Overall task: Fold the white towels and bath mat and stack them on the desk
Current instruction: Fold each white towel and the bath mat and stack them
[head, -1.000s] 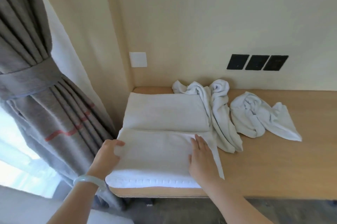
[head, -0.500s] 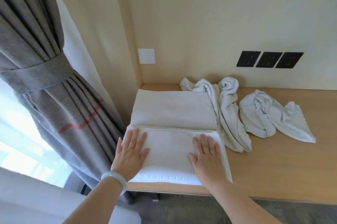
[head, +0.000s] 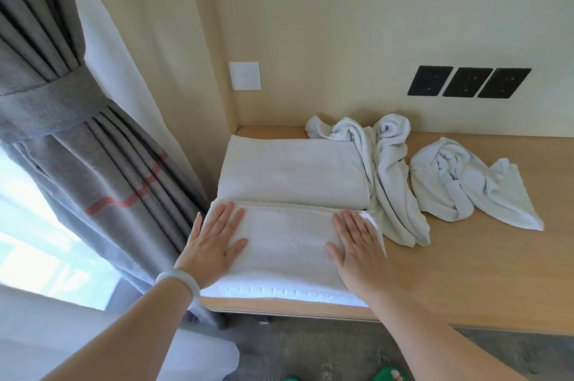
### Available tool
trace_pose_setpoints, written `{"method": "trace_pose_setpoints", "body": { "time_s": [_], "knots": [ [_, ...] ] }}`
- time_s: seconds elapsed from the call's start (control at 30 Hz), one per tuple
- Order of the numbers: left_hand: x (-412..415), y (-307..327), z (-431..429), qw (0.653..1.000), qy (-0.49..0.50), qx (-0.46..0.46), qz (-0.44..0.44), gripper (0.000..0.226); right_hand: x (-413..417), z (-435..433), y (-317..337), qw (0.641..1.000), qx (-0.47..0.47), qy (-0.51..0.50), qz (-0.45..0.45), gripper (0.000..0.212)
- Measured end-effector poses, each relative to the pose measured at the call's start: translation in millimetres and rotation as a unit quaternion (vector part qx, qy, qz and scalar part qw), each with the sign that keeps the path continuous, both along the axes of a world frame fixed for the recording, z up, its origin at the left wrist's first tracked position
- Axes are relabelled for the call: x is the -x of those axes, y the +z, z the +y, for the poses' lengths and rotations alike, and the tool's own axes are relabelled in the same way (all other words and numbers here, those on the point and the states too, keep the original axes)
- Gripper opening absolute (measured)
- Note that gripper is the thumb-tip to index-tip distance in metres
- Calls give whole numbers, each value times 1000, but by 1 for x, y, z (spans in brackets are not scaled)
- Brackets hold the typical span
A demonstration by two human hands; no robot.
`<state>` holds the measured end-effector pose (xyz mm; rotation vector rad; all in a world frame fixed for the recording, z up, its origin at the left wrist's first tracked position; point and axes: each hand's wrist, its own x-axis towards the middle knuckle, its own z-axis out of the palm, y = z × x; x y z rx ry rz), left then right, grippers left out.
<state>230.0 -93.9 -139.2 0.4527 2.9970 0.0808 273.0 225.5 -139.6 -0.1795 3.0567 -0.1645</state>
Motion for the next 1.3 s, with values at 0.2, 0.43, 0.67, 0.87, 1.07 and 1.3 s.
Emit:
{"method": "trace_pose_setpoints", "body": {
  "time_s": [0.2, 0.43, 0.67, 0.87, 1.07, 1.3],
  "knots": [
    [-2, -2, 1, 999, 5, 22, 31, 68, -8, 2, 1, 997, 8, -66, -28, 64],
    [11, 16, 24, 998, 21, 49, 40, 72, 5, 23, 18, 994, 83, -50, -40, 87],
    [34, 39, 151, 997, -33, -30, 58, 68, 28, 78, 35, 985, 162, -51, -12, 83],
    [60, 24, 312, 996, -48, -68, 8, 74, 60, 200, 25, 975, 204, -88, -18, 72],
    [89, 14, 461, 990, -26, -97, -97, 68, 106, 337, -2, 983, 159, -89, -36, 74],
    [96, -11, 524, 971, 56, -143, -181, 66, 139, 381, -42, 987, 100, -122, -13, 65]
  ]
}}
